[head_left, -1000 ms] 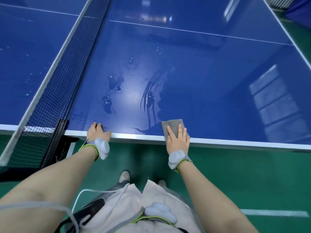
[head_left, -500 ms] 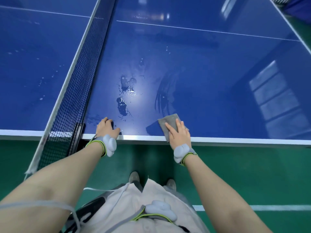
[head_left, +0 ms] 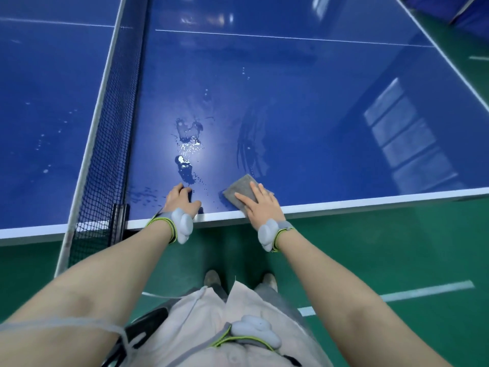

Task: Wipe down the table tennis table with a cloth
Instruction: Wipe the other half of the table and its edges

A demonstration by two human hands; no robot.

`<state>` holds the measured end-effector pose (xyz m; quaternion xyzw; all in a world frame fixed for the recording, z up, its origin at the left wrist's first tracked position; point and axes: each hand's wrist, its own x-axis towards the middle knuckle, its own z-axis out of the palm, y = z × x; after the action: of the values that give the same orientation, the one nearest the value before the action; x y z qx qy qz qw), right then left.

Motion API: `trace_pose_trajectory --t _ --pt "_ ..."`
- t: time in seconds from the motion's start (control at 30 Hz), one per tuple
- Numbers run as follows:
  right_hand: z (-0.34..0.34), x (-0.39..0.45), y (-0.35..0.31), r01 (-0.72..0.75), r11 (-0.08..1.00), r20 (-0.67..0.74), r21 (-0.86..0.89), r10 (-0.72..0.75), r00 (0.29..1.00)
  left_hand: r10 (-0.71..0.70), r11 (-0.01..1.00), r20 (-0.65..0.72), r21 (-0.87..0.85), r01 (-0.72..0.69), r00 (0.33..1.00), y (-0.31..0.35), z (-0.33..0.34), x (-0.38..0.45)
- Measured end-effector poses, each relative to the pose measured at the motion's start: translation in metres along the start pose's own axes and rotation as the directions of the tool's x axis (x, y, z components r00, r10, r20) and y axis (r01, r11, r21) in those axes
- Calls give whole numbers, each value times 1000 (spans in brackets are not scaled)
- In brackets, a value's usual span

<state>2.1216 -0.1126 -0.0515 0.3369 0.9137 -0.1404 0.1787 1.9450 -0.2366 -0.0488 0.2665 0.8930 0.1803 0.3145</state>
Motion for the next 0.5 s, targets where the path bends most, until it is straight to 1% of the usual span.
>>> trace_pose_trajectory --t 0.1,0.13,0.2,0.27,0.37,0.5 --pt "-6 6 17 -229 967 2 108 230 973 5 1000 25 -22 -4 1000 -1 -5 1" --pt "-7 8 14 -281 952 18 124 281 959 5 999 28 -34 -4 1000 -2 -6 2" --pt "-10 11 -4 -325 935 57 142 320 946 1 999 27 -54 0 1000 -3 -6 2" --pt "-7 12 -28 -273 947 70 168 265 962 2 998 18 -57 -1 1000 -2 -4 1" --pt "1 12 -48 -123 983 48 138 117 992 7 998 19 -66 -5 1000 -1 -5 1" --pt "-8 19 -27 -74 989 41 128 70 997 5 998 -14 -55 -6 1000 -5 -8 3"
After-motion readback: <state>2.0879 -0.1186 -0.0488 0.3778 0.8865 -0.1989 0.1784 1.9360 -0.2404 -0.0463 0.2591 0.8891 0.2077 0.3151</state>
